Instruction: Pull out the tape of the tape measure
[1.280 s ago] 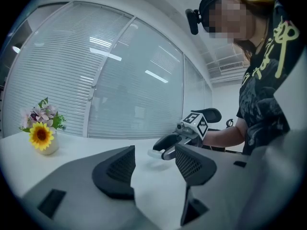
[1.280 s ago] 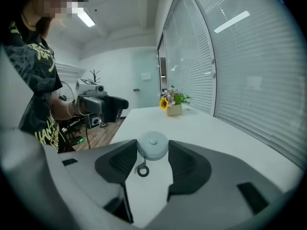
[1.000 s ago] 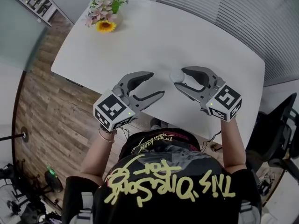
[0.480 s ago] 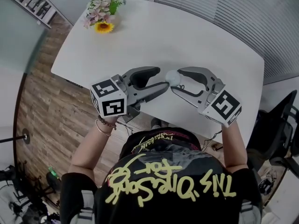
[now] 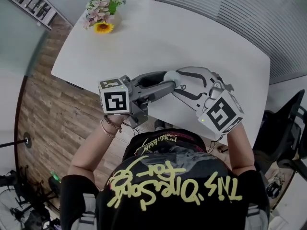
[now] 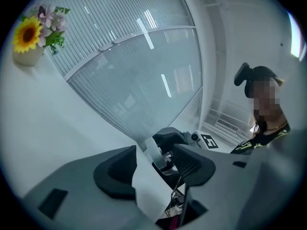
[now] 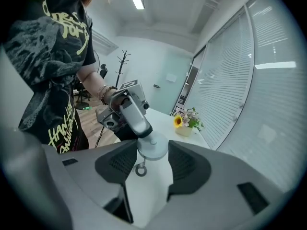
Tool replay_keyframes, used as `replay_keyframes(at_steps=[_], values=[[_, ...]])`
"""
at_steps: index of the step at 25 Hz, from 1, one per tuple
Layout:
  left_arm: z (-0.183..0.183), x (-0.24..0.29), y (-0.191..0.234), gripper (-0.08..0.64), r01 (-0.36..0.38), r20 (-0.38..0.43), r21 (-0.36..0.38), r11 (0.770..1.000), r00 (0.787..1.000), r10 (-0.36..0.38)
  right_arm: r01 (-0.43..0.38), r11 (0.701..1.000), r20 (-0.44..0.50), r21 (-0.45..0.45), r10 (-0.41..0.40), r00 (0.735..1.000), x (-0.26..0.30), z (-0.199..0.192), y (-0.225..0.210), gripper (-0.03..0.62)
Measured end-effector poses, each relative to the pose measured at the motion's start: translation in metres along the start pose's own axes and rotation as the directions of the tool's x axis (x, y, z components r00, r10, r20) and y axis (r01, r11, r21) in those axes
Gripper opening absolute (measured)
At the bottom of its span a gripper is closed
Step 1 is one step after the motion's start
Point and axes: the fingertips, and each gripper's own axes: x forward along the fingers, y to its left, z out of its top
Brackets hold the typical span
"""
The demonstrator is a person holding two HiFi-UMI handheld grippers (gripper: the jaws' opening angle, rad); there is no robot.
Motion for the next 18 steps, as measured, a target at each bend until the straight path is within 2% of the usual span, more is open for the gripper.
replay_keyframes(at_steps=[5,11,14,18], values=[[-0.0005,-0.0004,0.0035,0.187,0.018,0.019,-0.035,0.999,1.000,-0.017,-0.009,1.000,-0.033,-0.024,0.008,0.999,-0.0003,0.0032,0.0022,0.209],[-0.0029,-0.0004,0.0057,0.173,0.032,0.026,-0.057,0.998,0.999,-0.030,0.003,0.994,-0.064,-0.109,-0.010,0.998,0.0056,0.0015,0.0052,0.209],[-0.0016,-0.0002,0.0029,0.135,0.052,0.043,-0.073,0.996,0.998,-0.049,-0.002,0.993,-0.072,-0.122,-0.007,0.997,0.0073,0.0014,0.0069,0.209],[-0.0013,-0.0012,0.0011,0.127,0.061,0.061,-0.081,0.995,0.997,-0.056,0.001,0.991,-0.074,-0.131,-0.011,0.997,0.0053,0.0019,0.0069,0.209]])
